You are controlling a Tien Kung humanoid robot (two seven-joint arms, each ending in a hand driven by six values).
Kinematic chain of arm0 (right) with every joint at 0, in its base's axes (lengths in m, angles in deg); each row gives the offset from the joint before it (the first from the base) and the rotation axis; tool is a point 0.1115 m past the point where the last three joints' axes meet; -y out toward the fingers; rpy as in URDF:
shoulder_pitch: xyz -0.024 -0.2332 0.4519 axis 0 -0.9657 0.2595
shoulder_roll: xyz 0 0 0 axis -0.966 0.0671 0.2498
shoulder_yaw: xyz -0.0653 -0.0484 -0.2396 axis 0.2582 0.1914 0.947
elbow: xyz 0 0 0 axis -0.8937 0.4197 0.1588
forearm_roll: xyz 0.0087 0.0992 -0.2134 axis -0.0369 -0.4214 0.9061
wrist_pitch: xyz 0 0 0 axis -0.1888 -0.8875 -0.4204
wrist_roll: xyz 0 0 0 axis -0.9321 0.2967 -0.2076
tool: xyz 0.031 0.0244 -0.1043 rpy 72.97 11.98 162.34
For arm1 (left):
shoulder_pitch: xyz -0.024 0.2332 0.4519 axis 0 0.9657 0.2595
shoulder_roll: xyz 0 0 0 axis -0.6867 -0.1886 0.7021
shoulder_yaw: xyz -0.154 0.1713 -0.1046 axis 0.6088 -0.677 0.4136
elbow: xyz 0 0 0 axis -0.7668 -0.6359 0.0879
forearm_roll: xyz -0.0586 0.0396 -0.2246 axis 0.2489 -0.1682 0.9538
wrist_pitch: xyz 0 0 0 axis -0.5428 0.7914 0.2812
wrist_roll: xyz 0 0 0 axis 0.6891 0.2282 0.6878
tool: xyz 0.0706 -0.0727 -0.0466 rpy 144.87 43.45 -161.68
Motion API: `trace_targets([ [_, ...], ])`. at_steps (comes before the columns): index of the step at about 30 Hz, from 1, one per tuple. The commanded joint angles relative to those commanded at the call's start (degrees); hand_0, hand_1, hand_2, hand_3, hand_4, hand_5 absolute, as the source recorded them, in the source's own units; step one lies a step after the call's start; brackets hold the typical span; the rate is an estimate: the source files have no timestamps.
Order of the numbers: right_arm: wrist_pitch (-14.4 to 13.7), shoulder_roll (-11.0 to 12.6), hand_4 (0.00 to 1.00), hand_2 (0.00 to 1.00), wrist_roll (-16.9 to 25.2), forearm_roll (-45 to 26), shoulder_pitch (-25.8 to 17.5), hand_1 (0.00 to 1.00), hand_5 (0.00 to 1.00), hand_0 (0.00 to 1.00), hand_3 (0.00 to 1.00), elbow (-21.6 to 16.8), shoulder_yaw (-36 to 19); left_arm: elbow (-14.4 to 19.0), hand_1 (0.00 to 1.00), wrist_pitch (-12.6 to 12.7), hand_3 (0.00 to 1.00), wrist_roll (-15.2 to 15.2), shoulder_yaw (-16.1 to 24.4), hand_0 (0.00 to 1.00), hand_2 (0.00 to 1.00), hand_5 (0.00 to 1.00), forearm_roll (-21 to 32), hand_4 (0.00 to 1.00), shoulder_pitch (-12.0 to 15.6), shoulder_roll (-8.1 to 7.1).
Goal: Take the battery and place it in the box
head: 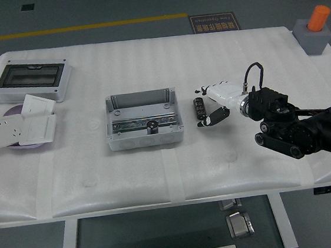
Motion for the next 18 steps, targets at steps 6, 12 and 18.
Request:
trace_targets([
  [6, -0.9, -0.1, 0.93, 0.821, 0.12, 0.48, -0.01, 0.801, 0.513, 0.885, 0.899, 0.02, -0.1, 0.0, 0.647, 0.06, 0.557, 0.28, -0.68, 0.6, 0.492, 0.256, 0.61, 0.609, -0.19, 0.08],
  [12, -1.51, -0.17, 0.803, 0.801, 0.27, 1.09, -0.17, 0.789, 0.454, 0.878, 0.854, 0.09, -0.32, 0.0, 0.646, 0.08, 0.557, 0.43, -1.07, 0.6, 0.492, 0.256, 0.9, 0.609, -0.33, 0.09],
  [18, -1.09, -0.29, 0.603, 0.765, 0.33, 1.86, -0.48, 0.755, 0.326, 0.855, 0.779, 0.27, -0.72, 0.0, 0.646, 0.03, 0.558, 0.48, -1.1, 0.599, 0.491, 0.259, 0.81, 0.608, -0.37, 0.11],
])
